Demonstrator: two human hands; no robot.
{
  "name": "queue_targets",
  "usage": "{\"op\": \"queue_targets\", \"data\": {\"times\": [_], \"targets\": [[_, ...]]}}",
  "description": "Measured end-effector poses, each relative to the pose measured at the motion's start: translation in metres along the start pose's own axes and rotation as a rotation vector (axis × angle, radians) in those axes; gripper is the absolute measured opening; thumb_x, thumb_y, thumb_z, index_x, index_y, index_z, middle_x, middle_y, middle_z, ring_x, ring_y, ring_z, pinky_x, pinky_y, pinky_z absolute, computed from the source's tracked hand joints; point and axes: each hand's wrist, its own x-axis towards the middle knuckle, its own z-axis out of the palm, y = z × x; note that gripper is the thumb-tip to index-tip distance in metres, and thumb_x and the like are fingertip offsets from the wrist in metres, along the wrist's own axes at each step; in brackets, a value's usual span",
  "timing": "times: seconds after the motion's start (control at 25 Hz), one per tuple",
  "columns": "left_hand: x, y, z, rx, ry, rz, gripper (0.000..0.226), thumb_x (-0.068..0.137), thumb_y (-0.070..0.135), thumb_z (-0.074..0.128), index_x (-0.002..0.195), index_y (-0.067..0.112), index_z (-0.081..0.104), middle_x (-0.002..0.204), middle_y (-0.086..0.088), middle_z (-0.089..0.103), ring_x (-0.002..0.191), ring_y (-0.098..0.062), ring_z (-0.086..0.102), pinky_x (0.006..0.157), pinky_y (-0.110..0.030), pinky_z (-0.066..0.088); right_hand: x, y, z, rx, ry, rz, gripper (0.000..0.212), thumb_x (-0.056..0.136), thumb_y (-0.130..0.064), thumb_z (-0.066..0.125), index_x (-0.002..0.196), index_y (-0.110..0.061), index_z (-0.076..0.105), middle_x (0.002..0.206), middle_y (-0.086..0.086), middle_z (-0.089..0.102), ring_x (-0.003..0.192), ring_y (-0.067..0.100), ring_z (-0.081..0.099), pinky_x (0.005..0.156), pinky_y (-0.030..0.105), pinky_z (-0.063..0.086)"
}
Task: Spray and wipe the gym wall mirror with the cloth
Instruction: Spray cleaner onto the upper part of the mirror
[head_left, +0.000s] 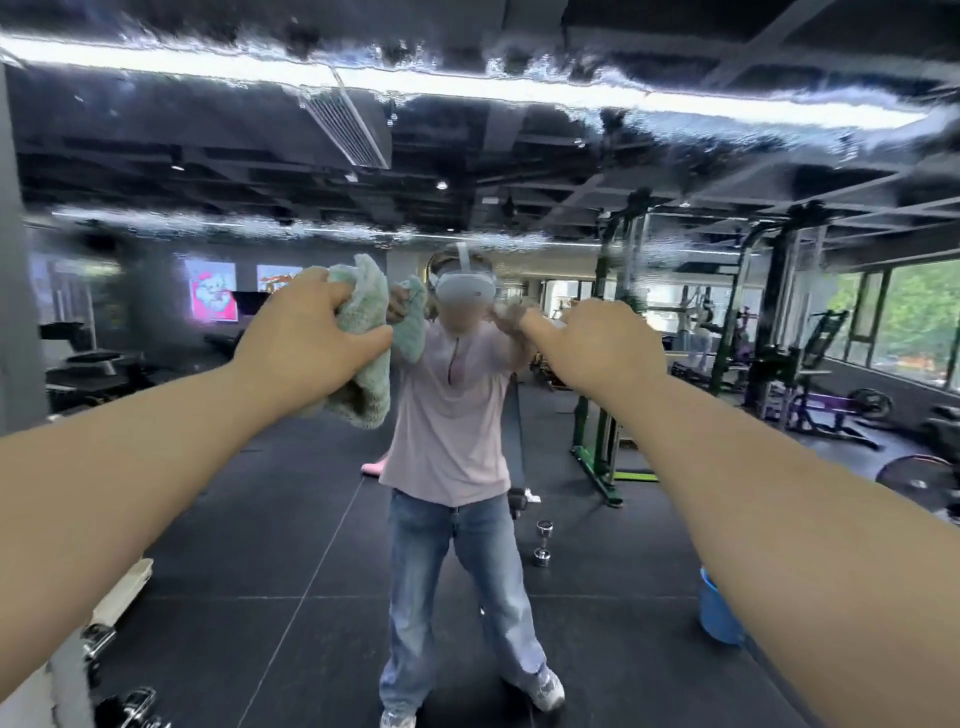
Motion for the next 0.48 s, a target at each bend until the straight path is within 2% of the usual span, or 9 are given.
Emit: {"op": "queue_targets", "data": {"times": [0.12, 0.2, 0.36, 0.48], "targets": [[-0.005, 0.064, 0.034, -0.023, -0.001, 0.019, 0.035, 0.082, 0.037, 0.067, 0.096, 0.005, 0.064, 0.101, -0.007, 0.050, 0.085, -0.022, 0.047, 0.073, -0.031, 0.035, -0.006, 0.069, -0.026, -0.033, -0.017, 0.023, 0.060, 0.089, -0.070, 0.033, 0.054, -0.021, 0.038, 0.060, -0.001, 0.043, 0.056, 0.017, 0.042, 0.048, 0.028, 0.025], [-0.012, 0.113, 0.061, -0.042, 0.002, 0.027, 0.031, 0.082, 0.037, 0.068, 0.091, 0.008, 0.062, 0.097, -0.004, 0.048, 0.084, -0.022, 0.046, 0.073, -0.031, 0.033, -0.012, 0.121, -0.047, -0.062, -0.006, 0.040, 0.064, 0.087, -0.073, 0.034, 0.052, -0.020, 0.039, 0.059, 0.000, 0.044, 0.055, 0.018, 0.043, 0.048, 0.027, 0.026], [-0.024, 0.205, 0.111, -0.057, -0.027, 0.047, 0.021, 0.082, 0.038, 0.069, 0.079, 0.020, 0.059, 0.091, 0.000, 0.046, 0.085, -0.022, 0.047, 0.072, -0.031, 0.034, -0.021, 0.215, -0.089, -0.097, -0.039, 0.015, 0.063, 0.088, -0.066, 0.040, 0.052, -0.015, 0.043, 0.059, 0.002, 0.048, 0.056, 0.019, 0.046, 0.049, 0.027, 0.026], [-0.025, 0.273, 0.149, -0.075, -0.052, 0.084, 0.021, 0.082, 0.036, 0.069, 0.085, 0.017, 0.064, 0.098, -0.003, 0.049, 0.089, -0.024, 0.050, 0.075, -0.031, 0.036, -0.020, 0.283, -0.122, -0.140, -0.079, -0.006, 0.063, 0.088, -0.067, 0.039, 0.054, -0.014, 0.043, 0.059, 0.002, 0.047, 0.056, 0.019, 0.045, 0.049, 0.028, 0.027]]}}
